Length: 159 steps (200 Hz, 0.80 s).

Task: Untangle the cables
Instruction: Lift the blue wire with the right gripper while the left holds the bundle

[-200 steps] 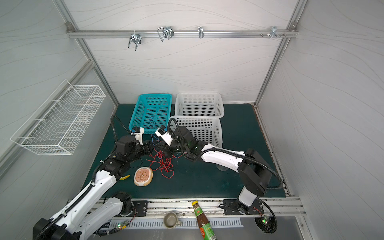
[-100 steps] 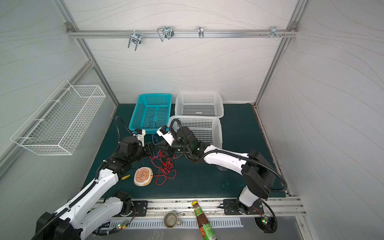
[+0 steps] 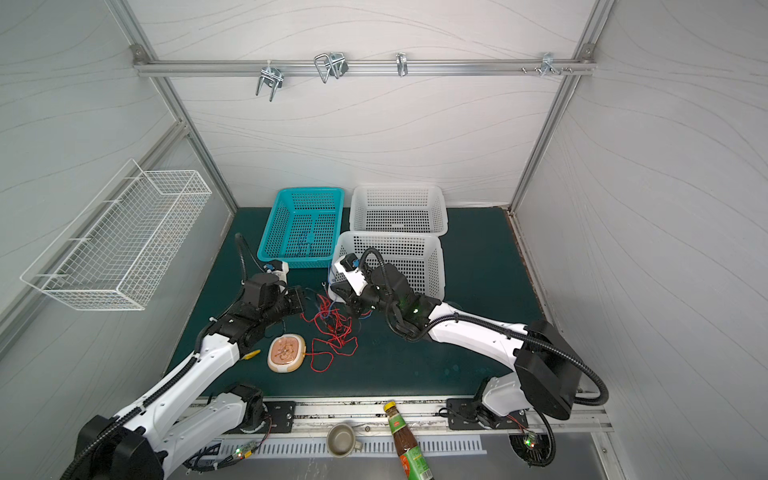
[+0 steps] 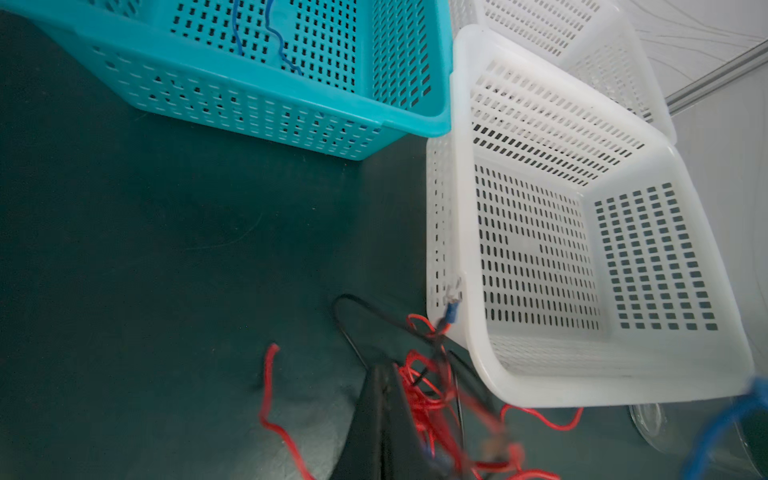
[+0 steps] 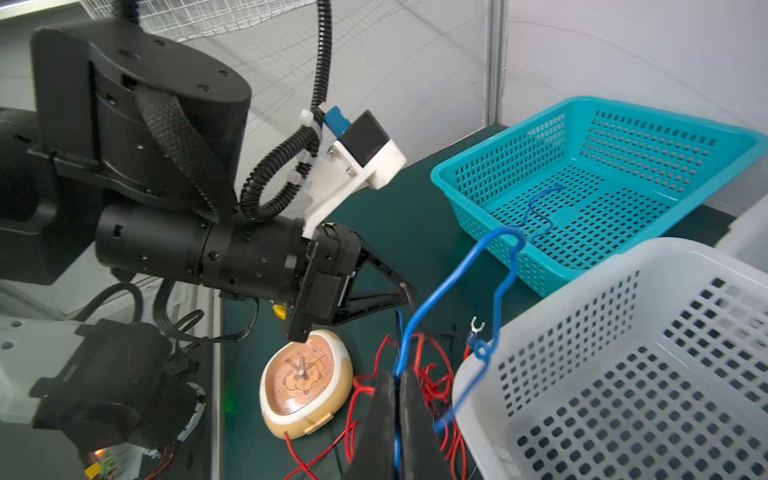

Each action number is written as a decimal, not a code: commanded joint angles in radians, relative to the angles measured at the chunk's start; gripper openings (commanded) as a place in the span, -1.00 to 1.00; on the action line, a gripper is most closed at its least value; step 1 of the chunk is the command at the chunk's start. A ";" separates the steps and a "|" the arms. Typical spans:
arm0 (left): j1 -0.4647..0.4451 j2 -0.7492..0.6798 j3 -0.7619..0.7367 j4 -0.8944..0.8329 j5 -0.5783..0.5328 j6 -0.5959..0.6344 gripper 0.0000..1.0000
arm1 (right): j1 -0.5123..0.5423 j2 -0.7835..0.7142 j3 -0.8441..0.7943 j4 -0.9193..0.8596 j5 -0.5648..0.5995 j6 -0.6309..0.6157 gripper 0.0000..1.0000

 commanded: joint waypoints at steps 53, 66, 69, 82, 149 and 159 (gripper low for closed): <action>-0.001 -0.001 0.115 0.002 0.029 0.006 -0.38 | -0.003 0.000 0.030 0.002 0.057 -0.044 -1.00; 0.000 -0.017 0.128 0.009 0.051 0.008 -0.17 | -0.003 0.008 0.049 -0.010 0.040 -0.055 -1.00; 0.000 -0.022 0.129 0.012 0.057 0.009 -0.13 | -0.003 0.011 0.054 -0.014 0.036 -0.056 -1.00; 0.000 -0.045 0.139 0.023 0.083 0.009 -0.01 | -0.003 0.019 0.073 -0.026 0.022 -0.062 -1.00; -0.001 -0.139 0.154 0.055 0.125 -0.003 0.22 | -0.003 0.024 0.155 -0.031 -0.145 -0.077 -1.00; -0.001 -0.146 0.157 0.048 0.112 -0.009 0.22 | -0.004 0.023 0.167 -0.023 -0.162 -0.074 -1.00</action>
